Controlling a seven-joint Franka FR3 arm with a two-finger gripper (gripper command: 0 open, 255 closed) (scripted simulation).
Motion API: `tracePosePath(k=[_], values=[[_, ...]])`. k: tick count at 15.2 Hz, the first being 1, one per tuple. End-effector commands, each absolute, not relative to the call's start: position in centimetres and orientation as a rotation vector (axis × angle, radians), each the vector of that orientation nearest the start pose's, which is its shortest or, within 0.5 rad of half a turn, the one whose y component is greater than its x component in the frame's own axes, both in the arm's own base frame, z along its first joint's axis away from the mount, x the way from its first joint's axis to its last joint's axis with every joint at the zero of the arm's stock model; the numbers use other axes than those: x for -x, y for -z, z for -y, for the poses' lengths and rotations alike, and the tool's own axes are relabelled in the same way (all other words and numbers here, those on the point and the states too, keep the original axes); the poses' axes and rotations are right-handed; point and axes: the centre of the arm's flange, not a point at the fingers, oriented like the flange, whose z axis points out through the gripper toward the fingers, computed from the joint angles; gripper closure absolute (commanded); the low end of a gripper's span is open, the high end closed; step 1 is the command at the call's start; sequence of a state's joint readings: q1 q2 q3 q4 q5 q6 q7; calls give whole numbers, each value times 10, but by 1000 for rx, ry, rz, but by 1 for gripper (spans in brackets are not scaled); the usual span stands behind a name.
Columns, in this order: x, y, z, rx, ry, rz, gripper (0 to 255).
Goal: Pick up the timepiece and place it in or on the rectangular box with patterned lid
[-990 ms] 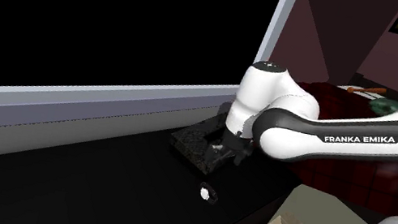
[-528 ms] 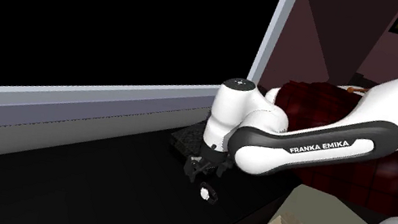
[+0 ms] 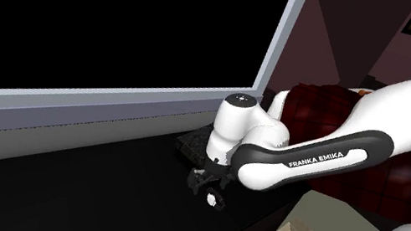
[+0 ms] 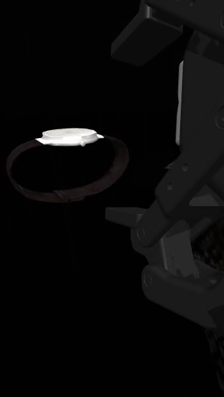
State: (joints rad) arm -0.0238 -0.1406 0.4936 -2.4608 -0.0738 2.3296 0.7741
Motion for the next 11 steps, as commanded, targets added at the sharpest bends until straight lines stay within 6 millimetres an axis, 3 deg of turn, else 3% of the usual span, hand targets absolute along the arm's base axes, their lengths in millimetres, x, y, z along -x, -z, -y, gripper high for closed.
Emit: tracePosePath(k=[1, 5, 6, 11], values=[[-415, -342, -208, 3216, 102, -416, 0], [-415, -342, -208, 3216, 102, -416, 0], [-415, -342, -208, 3216, 102, -416, 255], [-415, -342, -208, 3216, 102, -416, 255]])
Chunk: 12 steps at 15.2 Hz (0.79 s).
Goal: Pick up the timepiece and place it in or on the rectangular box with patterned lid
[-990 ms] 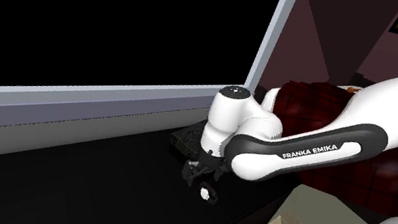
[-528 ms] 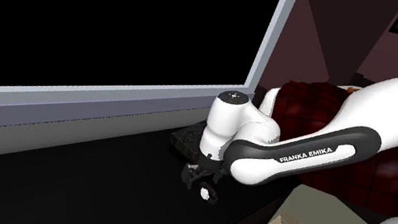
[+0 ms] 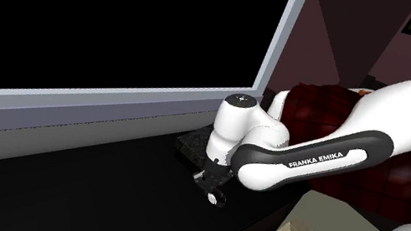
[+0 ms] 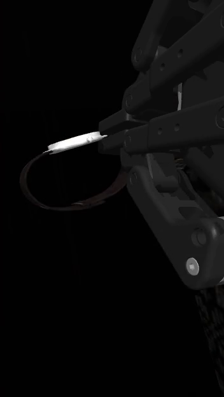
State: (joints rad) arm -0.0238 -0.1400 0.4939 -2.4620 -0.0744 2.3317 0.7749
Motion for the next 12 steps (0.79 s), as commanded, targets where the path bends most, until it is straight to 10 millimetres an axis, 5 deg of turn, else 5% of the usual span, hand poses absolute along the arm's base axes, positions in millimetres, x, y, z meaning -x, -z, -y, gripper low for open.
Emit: tracePosePath(k=[1, 4, 12], values=[[-415, -342, -208, 3216, 102, -416, 255], [-415, -342, -208, 3216, 102, -416, 255], [-415, -384, -208, 3216, 102, -416, 255]])
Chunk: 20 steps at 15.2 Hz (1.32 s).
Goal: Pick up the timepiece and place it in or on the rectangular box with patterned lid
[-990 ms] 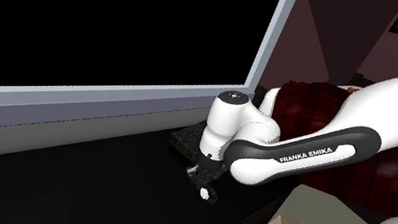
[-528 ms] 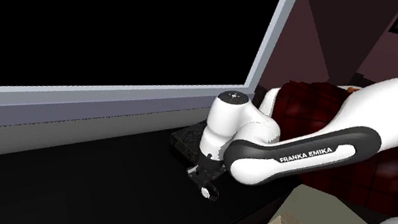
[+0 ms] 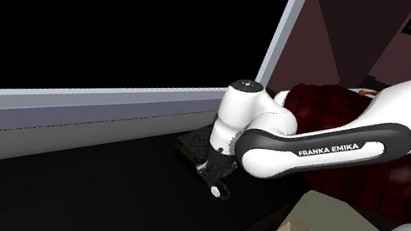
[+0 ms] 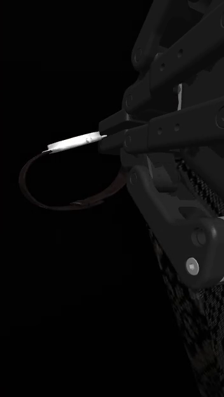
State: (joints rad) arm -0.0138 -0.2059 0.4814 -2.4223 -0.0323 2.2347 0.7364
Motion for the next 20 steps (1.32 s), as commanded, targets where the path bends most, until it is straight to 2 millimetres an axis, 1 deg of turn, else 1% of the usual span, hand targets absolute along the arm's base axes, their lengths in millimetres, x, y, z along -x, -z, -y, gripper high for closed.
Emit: tracePosePath(k=[1, 20], values=[[-415, -389, -208, 3216, 102, -416, 255], [-415, -490, -208, 3216, 102, -416, 255]])
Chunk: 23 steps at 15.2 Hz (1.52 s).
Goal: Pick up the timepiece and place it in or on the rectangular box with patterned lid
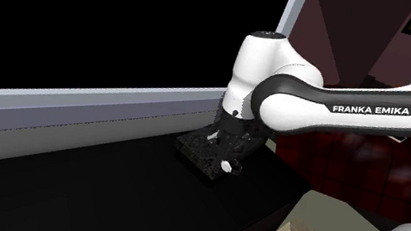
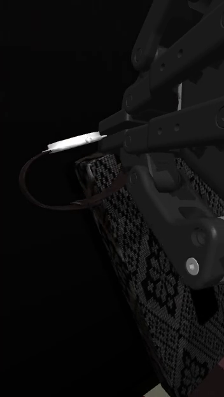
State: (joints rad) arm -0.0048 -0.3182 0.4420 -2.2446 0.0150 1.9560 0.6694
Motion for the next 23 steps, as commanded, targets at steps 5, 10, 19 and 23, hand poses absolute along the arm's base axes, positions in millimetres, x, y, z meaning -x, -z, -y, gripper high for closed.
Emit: tracePosePath(k=[5, 10, 19, 23], values=[[-415, -515, -208, 3216, 102, -416, 255], [-461, -520, -161, 3216, 102, -416, 255], [-546, -528, -78, 3216, 102, -416, 255], [-583, -532, -41, 3216, 102, -416, 255]])
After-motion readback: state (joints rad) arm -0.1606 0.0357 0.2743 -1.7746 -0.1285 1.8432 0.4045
